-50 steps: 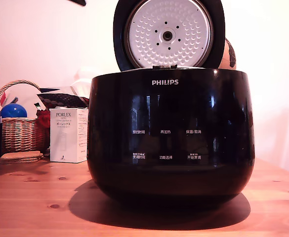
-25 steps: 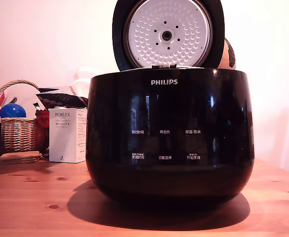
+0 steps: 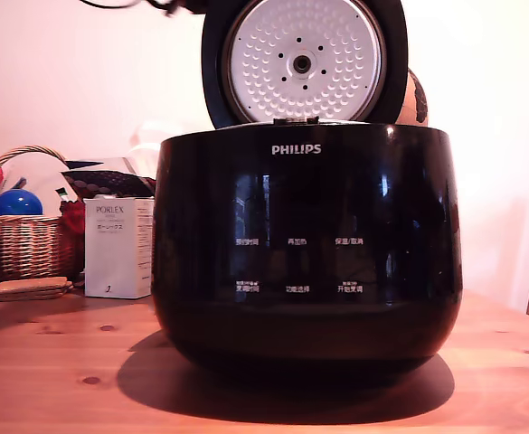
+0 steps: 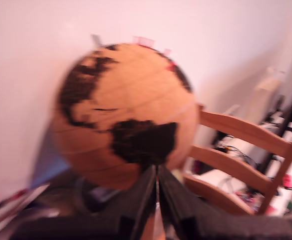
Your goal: Close the rice cooker by pressing the lid down with medium force
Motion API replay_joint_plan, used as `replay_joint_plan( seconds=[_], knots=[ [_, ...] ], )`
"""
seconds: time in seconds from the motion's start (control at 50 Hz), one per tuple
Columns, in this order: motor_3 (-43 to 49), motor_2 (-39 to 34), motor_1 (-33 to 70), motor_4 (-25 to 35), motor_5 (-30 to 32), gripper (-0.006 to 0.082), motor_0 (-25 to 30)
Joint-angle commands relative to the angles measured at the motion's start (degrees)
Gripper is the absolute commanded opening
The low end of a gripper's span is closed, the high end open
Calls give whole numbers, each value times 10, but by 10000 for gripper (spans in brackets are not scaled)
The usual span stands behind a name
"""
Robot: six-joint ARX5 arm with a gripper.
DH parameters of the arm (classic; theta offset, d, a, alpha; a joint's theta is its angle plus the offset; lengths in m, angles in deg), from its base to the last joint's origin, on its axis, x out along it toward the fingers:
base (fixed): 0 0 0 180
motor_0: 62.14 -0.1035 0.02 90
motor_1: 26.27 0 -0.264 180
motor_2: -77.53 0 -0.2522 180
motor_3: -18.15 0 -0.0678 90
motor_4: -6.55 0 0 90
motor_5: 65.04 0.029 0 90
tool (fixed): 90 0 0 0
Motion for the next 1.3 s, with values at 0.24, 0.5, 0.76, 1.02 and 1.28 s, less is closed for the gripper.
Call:
replay_joint_plan(
  seconds=[0.24,0.5,0.76,1.02,1.28],
  knots=[
    [43,4,21,44,-9,-22,16],
    [42,4,24,42,3,-22,35],
    [41,4,46,21,17,-21,40],
    [34,4,59,21,23,-21,40],
    [25,4,65,9,11,-21,34]
  ],
)
